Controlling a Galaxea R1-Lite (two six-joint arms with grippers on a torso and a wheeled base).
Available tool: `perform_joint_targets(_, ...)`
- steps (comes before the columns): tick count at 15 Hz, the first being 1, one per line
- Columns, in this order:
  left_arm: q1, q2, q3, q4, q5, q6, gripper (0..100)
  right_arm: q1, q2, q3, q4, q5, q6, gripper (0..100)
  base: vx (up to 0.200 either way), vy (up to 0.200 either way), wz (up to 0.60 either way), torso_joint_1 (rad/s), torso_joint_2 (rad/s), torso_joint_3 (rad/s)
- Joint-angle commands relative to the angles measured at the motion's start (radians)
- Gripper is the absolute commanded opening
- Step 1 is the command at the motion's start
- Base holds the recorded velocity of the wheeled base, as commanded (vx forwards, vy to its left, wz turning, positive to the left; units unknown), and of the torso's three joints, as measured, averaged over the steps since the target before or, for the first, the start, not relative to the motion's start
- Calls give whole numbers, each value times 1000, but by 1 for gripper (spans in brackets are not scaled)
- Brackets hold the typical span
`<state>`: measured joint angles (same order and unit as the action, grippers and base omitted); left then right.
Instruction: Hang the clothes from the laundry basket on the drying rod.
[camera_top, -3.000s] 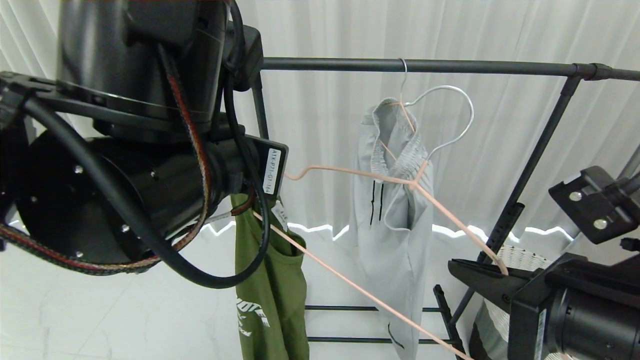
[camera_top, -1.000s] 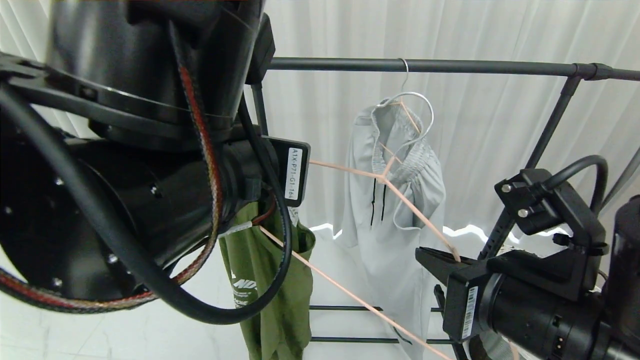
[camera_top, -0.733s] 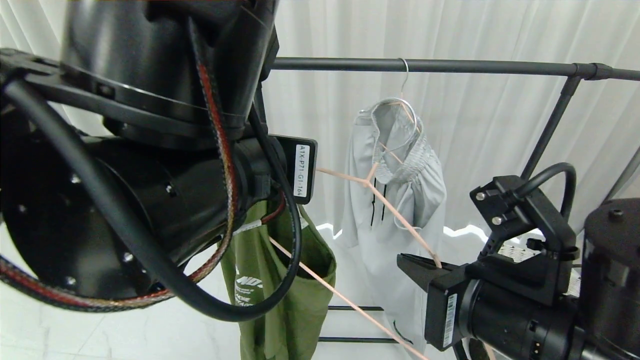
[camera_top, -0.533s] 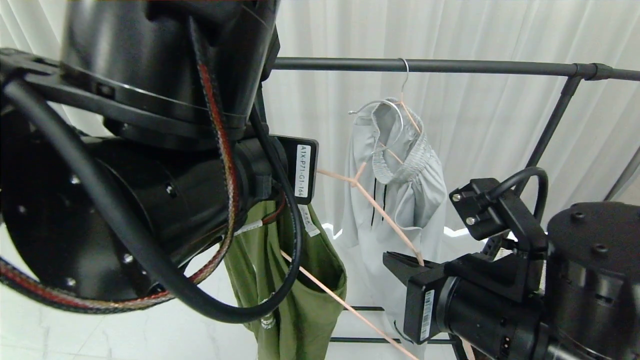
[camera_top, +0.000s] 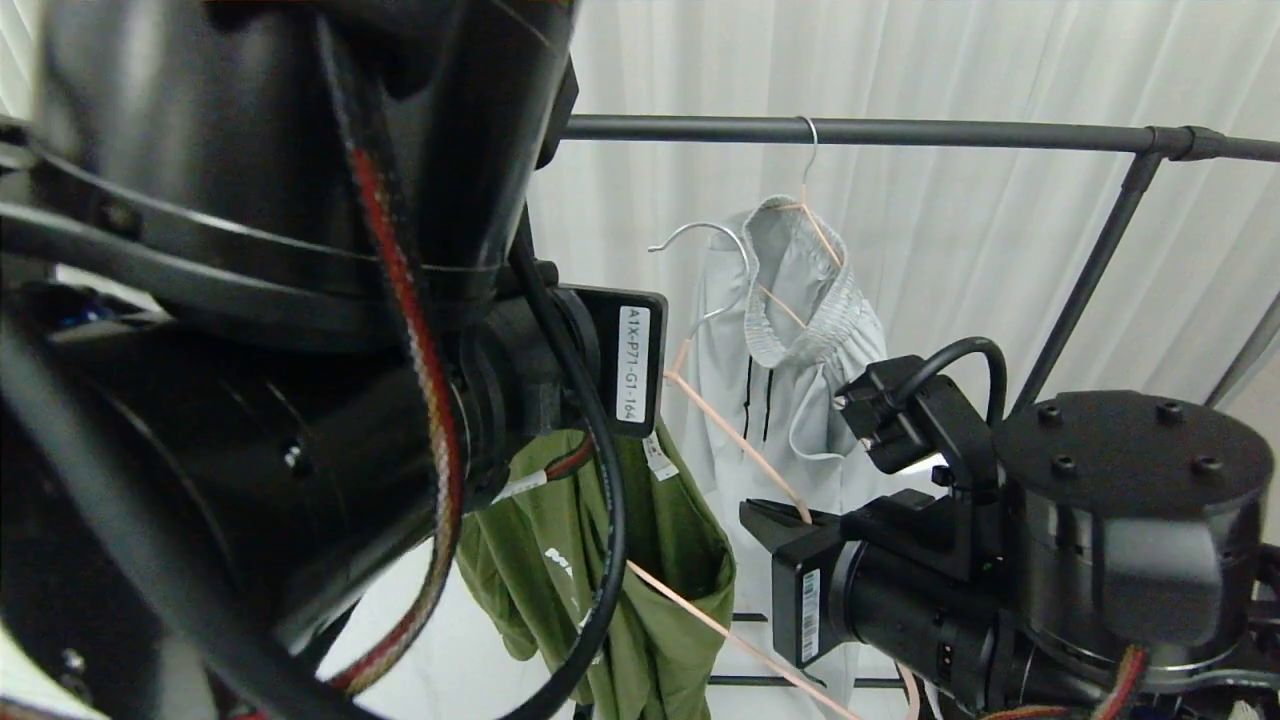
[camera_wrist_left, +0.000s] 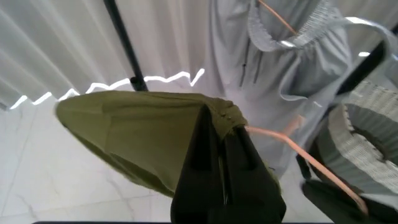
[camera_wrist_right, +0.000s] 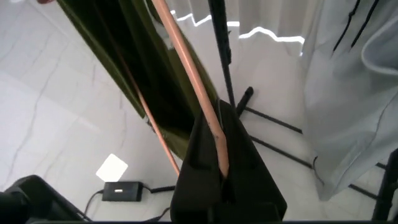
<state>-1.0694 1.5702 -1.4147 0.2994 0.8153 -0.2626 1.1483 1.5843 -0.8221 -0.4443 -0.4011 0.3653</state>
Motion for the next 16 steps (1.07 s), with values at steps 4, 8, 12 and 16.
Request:
perform_joint_targets(4,-26,-65,79,0,-54,3,0,-55,-13,-11,-53,8,-135,0,0,0,0,0,0,0)
perform_joint_targets(8,-35,-75,105,-23,-51,2,0,-59,-20,-11,-149,13,-259,0,0,0,0,0,0,0)
perform_joint_targets(12,-44,-72,111,-37,-50,25,0,-56,-43,-20,-152,8,-318,0,0,0,0,0,0,0)
perform_joint_targets(16,-61,-55,123,-54,-51,25,0,-38,-41,-71,-152,8,-321,0,0,0,0,0,0,0)
